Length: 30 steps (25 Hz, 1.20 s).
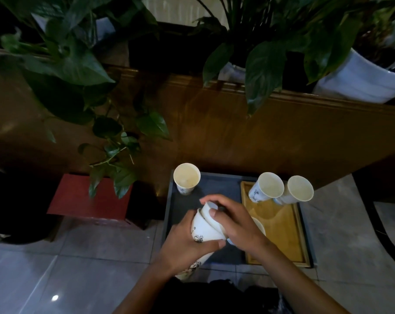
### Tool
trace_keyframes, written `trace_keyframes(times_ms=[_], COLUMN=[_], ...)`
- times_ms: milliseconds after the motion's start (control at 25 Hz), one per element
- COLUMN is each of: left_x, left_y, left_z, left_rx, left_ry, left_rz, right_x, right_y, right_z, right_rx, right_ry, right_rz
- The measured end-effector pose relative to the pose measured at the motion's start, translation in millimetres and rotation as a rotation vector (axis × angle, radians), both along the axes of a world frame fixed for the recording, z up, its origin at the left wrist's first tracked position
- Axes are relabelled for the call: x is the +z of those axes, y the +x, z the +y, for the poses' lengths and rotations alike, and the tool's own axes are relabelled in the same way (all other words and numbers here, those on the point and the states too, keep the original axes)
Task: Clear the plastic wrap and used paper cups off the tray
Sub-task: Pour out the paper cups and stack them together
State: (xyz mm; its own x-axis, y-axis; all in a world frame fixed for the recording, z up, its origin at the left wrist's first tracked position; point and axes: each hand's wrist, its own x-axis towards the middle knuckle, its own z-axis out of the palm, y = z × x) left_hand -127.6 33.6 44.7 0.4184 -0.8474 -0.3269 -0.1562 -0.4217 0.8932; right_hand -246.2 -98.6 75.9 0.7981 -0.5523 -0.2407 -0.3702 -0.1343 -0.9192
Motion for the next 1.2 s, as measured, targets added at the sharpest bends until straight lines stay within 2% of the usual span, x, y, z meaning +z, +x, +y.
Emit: trace_keyframes(times_ms=[240, 360, 480, 640, 760, 960, 1080, 1200], left_x=[-7, -12, -12, -9, -7, -8, -10, -9], left_y=[-5, -8, -11, -18, -18, -24, -26, -29], left_z=[0, 5, 7, 4, 5, 0, -6, -15], left_rx=[0.042, 0.042, 0.047, 0.017, -0.005, 0.005, 0.009, 0.002], left_ry=[-0.066, -0.090, -0.093, -0.100, -0.127, -0.107, -0.104, -0.118], left_rz=[0.031, 0.020, -0.099, -0.374, -0.522, -0.567, -0.656, -0.724], right_x=[0, 3, 11, 4, 0, 4, -4, -10], right_y=[5, 5, 12, 24, 23, 21, 20, 20], right_z=[11, 12, 7, 9, 16, 2, -5, 3], right_rx=[0.075, 0.146, 0.098, -0.036, -0.034, -0.026, -0.129, -0.204], right_ry=[-0.041, -0.059, -0.029, -0.028, -0.027, 0.017, 0.085, 0.079], right_rz=[-0.059, -0.015, 0.097, 0.267, 0.271, 0.341, 0.424, 0.393])
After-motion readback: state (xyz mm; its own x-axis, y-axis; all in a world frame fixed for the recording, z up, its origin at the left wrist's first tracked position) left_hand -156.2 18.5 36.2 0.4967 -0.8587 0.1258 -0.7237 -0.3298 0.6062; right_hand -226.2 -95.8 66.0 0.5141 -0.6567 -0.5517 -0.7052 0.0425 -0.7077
